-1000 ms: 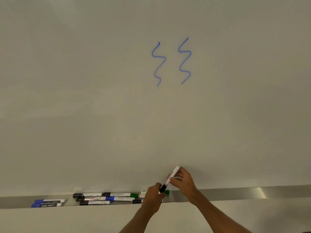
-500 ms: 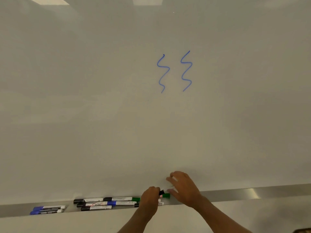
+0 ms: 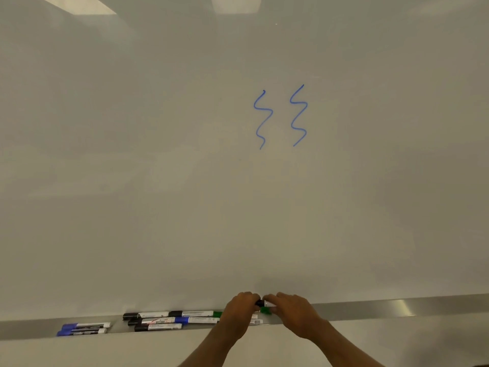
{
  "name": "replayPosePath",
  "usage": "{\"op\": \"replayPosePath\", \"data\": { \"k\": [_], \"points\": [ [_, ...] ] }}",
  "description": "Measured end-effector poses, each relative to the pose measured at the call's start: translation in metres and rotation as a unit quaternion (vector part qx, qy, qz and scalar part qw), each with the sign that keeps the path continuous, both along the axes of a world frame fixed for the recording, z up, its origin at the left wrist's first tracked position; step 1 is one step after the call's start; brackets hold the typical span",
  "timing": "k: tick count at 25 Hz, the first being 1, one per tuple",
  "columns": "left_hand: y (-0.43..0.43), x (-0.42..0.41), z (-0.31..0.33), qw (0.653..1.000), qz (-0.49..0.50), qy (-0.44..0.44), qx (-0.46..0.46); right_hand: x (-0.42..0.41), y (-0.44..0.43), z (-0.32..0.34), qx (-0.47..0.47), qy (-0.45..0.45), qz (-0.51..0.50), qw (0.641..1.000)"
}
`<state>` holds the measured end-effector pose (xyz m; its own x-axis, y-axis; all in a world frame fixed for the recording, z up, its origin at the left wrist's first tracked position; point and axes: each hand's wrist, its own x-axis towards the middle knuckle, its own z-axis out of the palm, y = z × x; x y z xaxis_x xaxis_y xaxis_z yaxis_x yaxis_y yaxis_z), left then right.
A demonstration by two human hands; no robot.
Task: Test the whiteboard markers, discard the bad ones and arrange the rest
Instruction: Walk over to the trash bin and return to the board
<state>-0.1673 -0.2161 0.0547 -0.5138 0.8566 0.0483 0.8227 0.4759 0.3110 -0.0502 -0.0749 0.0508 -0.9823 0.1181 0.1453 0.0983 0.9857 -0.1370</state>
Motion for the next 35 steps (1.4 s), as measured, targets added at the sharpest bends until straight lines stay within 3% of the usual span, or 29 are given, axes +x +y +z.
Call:
{"op": "replayPosePath", "data": {
  "k": [12,17,20,28,31,35],
  "points": [
    [-0.023,-0.015,0.015,0.993,-0.068,0.098,0.001,-0.014,-0.018,0.023,-0.125,0.003,-0.008,0.992],
    [-0.027,-0.02,0.011,0.994,-0.032,0.098,-0.027,-0.027,-0.026,0.029,-0.076,-0.026,0.012,0.997],
    [-0.025,-0.022,0.01,0.996,-0.014,0.075,-0.036,-0.036,-0.032,0.029,-0.124,-0.068,0.041,0.989],
    [-0.03,-0.021,0.003,0.996,-0.016,0.069,-0.046,-0.028,-0.028,0.021,-0.021,0.003,0.024,0.999],
    [-0.038,-0.027,0.001,0.996,0.007,0.081,-0.032,-0.025,-0.022,0.013,-0.107,-0.007,-0.019,0.994],
    [-0.051,-0.038,0.015,0.984,0.015,0.145,0.1,-0.036,-0.024,0.029,-0.259,0.062,-0.012,0.964]
  ]
}}
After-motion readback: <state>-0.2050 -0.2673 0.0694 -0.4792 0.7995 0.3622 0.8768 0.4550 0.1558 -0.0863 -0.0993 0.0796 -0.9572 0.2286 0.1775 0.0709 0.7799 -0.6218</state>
